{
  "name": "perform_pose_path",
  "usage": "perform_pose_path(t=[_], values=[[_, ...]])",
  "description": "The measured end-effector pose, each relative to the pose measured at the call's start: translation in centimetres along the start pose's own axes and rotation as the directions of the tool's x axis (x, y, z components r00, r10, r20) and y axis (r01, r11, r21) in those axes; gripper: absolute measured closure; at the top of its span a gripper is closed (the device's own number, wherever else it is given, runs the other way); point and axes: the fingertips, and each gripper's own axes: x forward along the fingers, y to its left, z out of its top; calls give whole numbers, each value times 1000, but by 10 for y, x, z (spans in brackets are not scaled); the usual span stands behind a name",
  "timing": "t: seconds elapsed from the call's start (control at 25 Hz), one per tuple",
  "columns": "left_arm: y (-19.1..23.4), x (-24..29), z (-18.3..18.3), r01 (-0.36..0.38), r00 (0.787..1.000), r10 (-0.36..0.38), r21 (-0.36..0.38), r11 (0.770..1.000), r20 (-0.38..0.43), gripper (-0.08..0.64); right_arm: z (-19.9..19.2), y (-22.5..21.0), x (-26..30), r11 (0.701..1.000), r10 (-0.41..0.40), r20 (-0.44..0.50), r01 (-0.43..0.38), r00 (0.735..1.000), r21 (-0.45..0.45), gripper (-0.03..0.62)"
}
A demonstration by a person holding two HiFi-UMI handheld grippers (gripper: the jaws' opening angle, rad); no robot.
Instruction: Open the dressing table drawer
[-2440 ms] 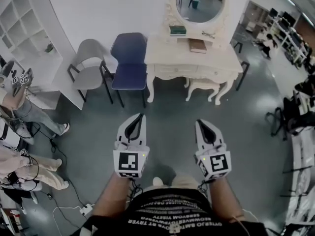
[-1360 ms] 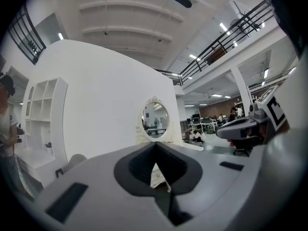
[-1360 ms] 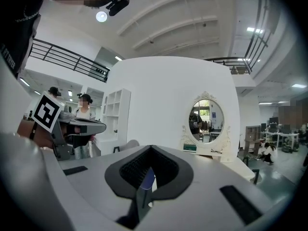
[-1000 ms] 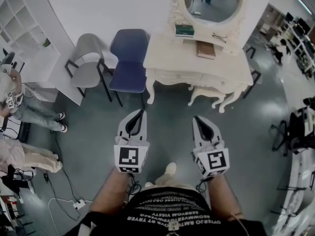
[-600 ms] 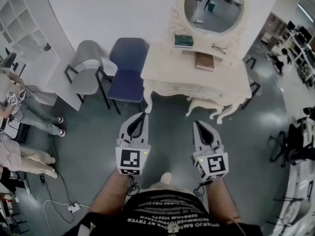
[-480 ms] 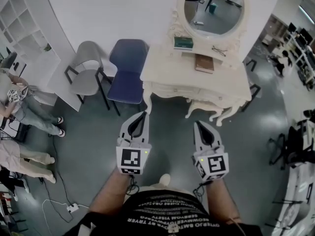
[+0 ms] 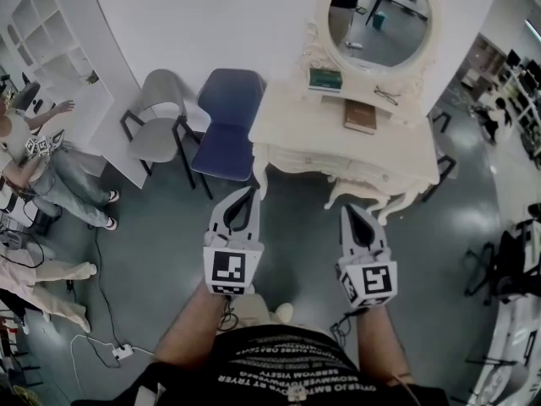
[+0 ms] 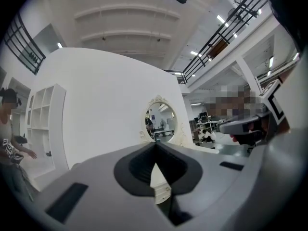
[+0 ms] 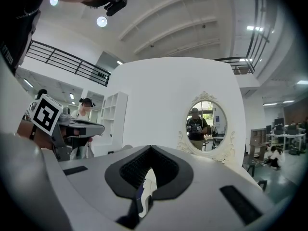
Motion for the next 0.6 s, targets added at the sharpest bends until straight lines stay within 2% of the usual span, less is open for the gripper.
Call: perform_pose_path(t=[0.2,0.6], values=[[7,3,2,10,1000,-10,11,1000,8,558,2,3,11,1000,-7,-3,7,1000,3,591],[37,51,-1,54,999,-54,11,998,-1,557,5,2,59,1000,-26,-13,26,1000,6,591]])
